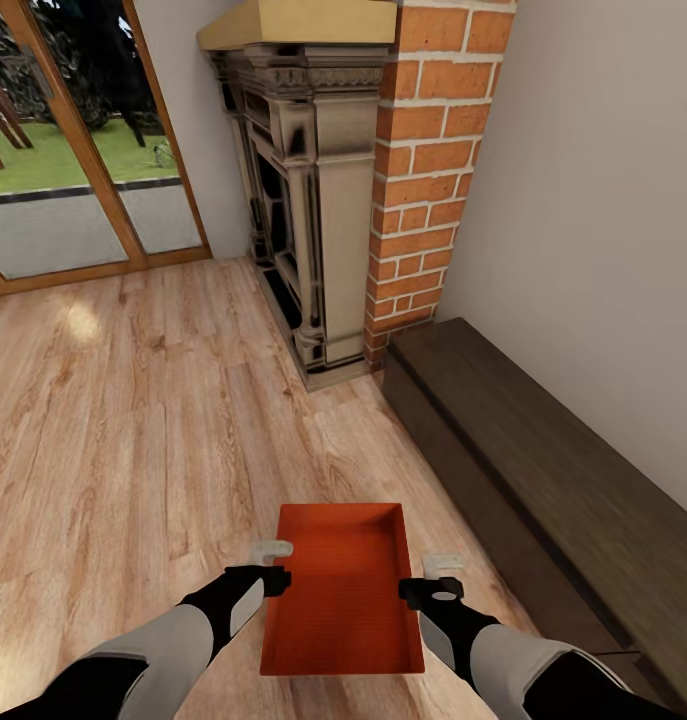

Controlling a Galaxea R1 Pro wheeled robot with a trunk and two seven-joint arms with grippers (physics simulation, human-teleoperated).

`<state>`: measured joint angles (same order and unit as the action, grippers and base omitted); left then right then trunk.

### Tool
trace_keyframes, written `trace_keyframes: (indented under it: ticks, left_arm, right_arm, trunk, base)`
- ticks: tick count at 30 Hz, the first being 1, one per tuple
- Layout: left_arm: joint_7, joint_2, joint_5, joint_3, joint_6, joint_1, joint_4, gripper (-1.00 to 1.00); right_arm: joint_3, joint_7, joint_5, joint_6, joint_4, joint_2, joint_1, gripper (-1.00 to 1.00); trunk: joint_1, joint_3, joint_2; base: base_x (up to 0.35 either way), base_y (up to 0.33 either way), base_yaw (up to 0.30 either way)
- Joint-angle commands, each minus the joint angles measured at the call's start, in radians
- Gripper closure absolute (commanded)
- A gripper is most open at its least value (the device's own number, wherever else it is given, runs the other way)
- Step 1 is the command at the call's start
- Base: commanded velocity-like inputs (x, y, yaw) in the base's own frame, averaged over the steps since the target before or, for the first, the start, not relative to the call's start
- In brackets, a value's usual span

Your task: Move the two storage containers from the living room to the garage. In the garage, place one container on the floor and stack the other container on top of it (either order is fine).

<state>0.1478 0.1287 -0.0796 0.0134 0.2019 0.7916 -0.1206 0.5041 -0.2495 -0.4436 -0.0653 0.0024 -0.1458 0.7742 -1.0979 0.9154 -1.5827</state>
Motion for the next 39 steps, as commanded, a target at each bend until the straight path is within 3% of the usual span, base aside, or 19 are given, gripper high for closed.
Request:
trace_keyframes:
  ticks: [1,6,7,39]
  left_arm:
    - [0.004,-0.001,-0.008,0.002,0.005,0.0,-0.002,-1.0]
    - [0.004,0.001,-0.01,0.002,-0.033,0.0,-0.002,-1.0]
    - [0.004,0.0,-0.01,0.002,-0.043,0.0,-0.002,-1.0]
    - [0.02,0.005,-0.008,0.0,-0.035,0.0,-0.005,-1.0]
  right_arm:
    - [0.009,-0.002,-0.01,-0.004,0.0,0.0,0.0,-1.0]
    - [0.012,-0.002,-0.009,-0.004,-0.001,-0.008,0.0,-1.0]
    - [0.013,-0.002,0.001,-0.004,-0.001,-0.029,0.0,-1.0]
    - [0.013,-0.001,-0.006,-0.004,-0.01,-0.029,0.0,-1.0]
  trunk:
    - [0.0,0.001,0.0]
    - [0.0,0.001,0.0]
    - [0.0,0.001,0.0]
    - [-0.004,0.004,-0.007]
  base:
    - [0.0,0.0,0.0]
    - [0.0,0.0,0.0]
    - [0.0,0.0,0.0]
    - [0.0,0.0,0.0]
